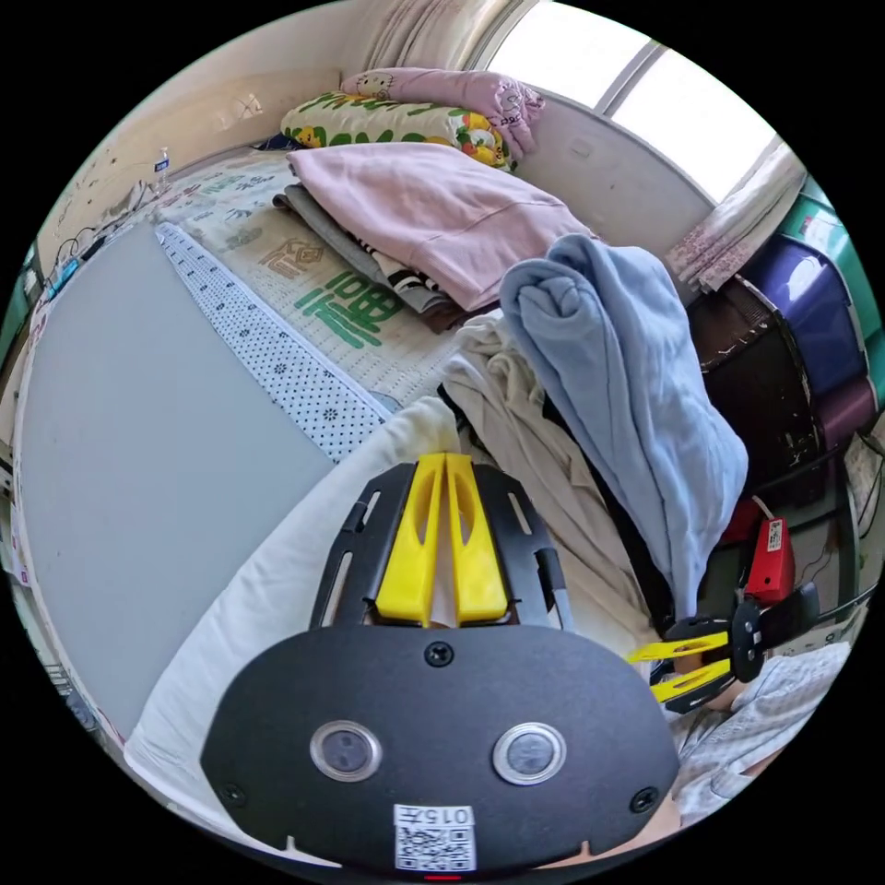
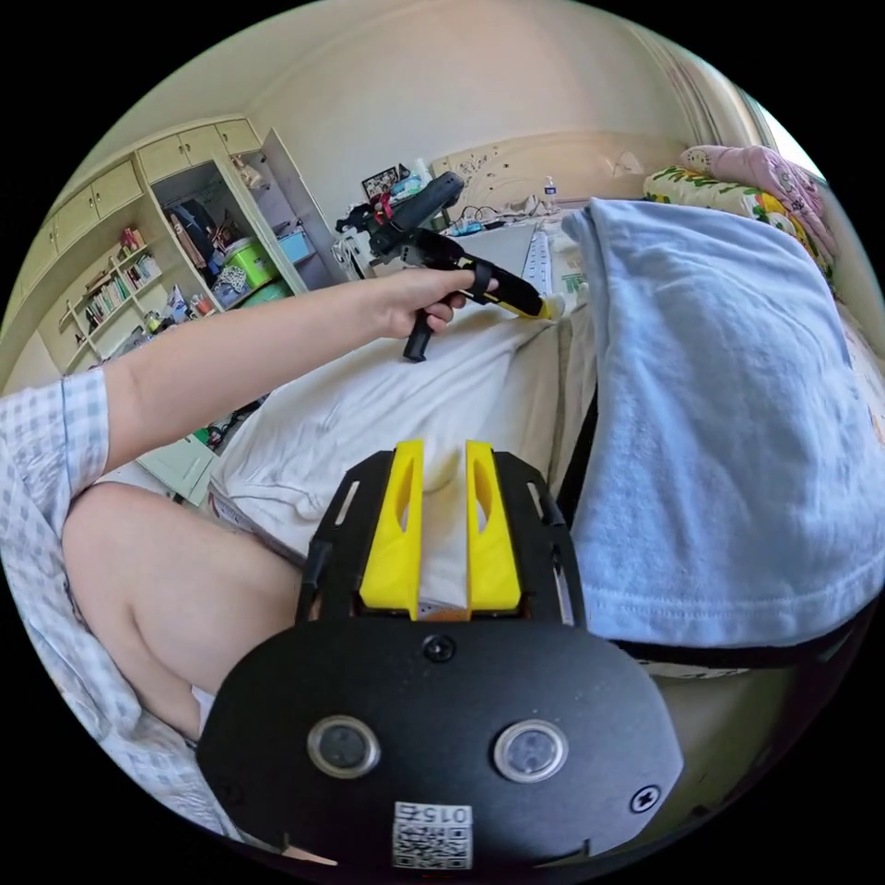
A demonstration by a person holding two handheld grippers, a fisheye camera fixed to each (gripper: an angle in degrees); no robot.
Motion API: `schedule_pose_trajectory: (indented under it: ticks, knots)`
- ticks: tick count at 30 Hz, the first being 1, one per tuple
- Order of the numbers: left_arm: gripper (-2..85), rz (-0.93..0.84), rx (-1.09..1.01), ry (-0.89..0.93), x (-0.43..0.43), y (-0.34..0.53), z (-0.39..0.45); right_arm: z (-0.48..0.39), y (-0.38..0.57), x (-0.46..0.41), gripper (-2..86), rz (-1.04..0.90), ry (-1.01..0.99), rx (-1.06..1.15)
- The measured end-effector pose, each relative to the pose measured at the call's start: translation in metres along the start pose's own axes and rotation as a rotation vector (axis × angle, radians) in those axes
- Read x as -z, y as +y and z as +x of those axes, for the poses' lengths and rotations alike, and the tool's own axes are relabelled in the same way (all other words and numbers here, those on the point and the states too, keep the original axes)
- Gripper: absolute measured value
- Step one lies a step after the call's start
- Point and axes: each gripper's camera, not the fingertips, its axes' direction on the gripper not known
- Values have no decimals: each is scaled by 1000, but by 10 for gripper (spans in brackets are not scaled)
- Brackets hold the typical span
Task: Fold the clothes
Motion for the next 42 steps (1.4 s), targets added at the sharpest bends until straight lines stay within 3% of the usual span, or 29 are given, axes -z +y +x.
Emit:
schedule_pose_trajectory:
  ticks: [12,18,23,25,29,34,37,42]
  knots:
    - [-7,-15,76,82,-6,-17,-23,-22,34,24,5,-49,100,66]
    - [9,91,-2,126,19,-19,-16,-8,59,65,66,29,100,-33]
    - [88,261,-4,12,40,-24,-5,15,78,83,100,59,98,-202]
    - [95,207,24,-14,31,-32,-2,15,77,77,104,23,114,-211]
    - [80,2,-39,-48,-1,-46,7,26,76,74,102,-2,81,-284]
    - [22,4,-58,-57,12,-45,11,52,69,83,73,80,-84,-413]
    - [12,24,-91,-59,31,-40,14,50,55,97,36,167,-170,-335]
    - [7,162,-66,-19,91,-32,9,34,23,129,15,241,-102,-259]
